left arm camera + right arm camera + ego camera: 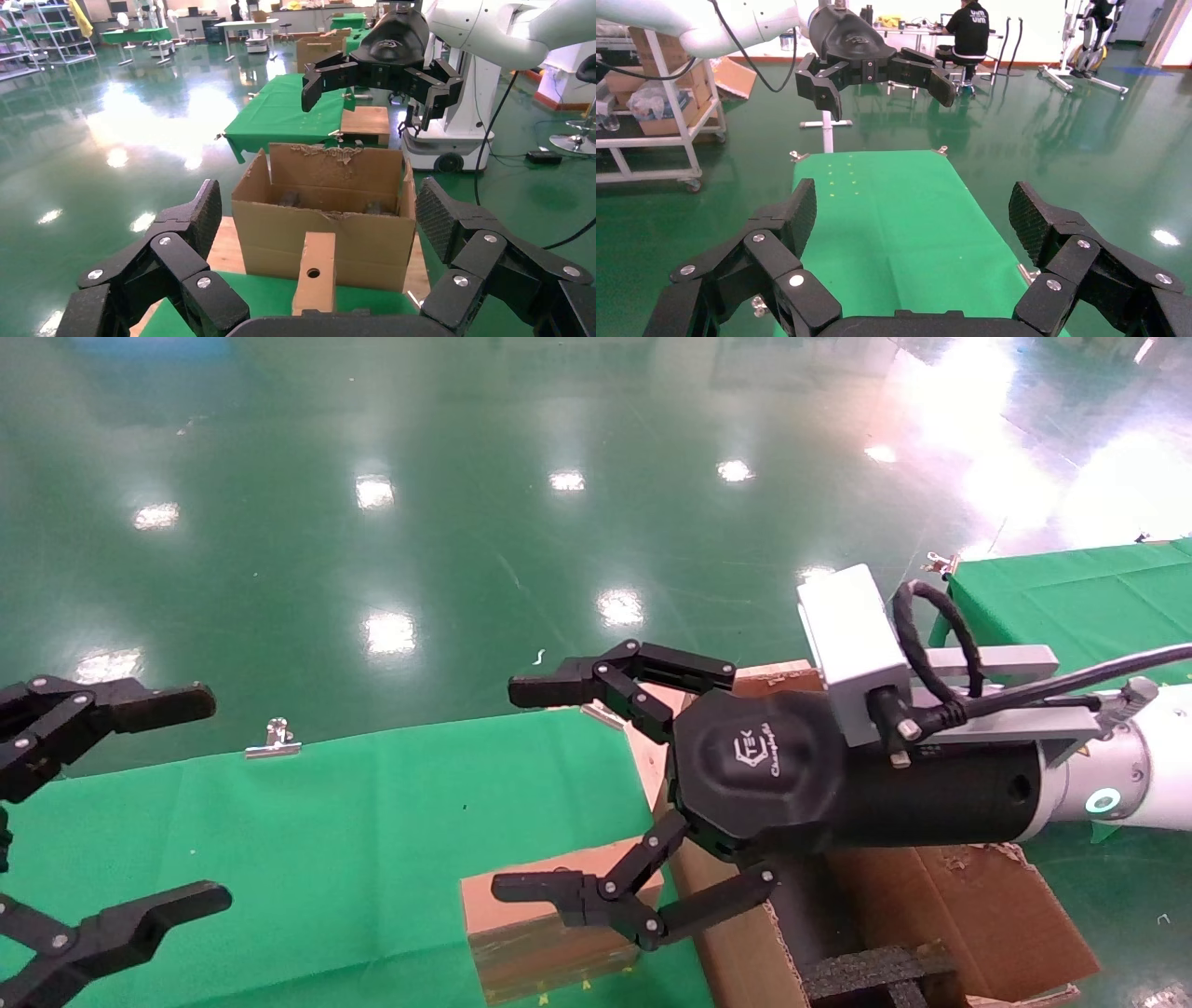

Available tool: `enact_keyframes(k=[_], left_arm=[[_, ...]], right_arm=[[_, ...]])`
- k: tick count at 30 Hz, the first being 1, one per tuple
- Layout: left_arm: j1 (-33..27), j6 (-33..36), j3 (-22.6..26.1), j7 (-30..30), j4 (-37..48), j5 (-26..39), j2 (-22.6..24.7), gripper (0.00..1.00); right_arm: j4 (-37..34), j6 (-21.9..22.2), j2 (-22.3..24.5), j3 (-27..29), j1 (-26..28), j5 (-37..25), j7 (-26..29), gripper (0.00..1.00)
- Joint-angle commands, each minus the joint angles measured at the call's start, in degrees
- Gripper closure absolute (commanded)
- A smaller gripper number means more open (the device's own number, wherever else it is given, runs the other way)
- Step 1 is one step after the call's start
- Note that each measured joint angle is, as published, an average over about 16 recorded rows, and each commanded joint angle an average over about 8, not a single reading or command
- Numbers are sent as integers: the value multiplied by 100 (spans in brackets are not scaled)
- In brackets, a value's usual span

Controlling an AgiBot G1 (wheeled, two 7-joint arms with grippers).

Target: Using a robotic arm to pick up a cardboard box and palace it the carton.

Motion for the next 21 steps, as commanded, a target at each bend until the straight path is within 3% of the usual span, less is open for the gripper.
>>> enact_keyframes(k=[1,12,13,14,21], left_arm=[[0,0,0,0,0,0,0,0],[0,0,0,0,0,0,0,0],[0,0,0,0,0,0,0,3],[0,0,0,0,0,0,0,11],[0,0,0,0,0,0,0,95]], right_arm=[[0,0,0,0,0,0,0,0],[0,0,0,0,0,0,0,0],[0,0,0,0,0,0,0,0],[0,0,0,0,0,0,0,0],[-1,-2,0,4,-2,2,-5,0]])
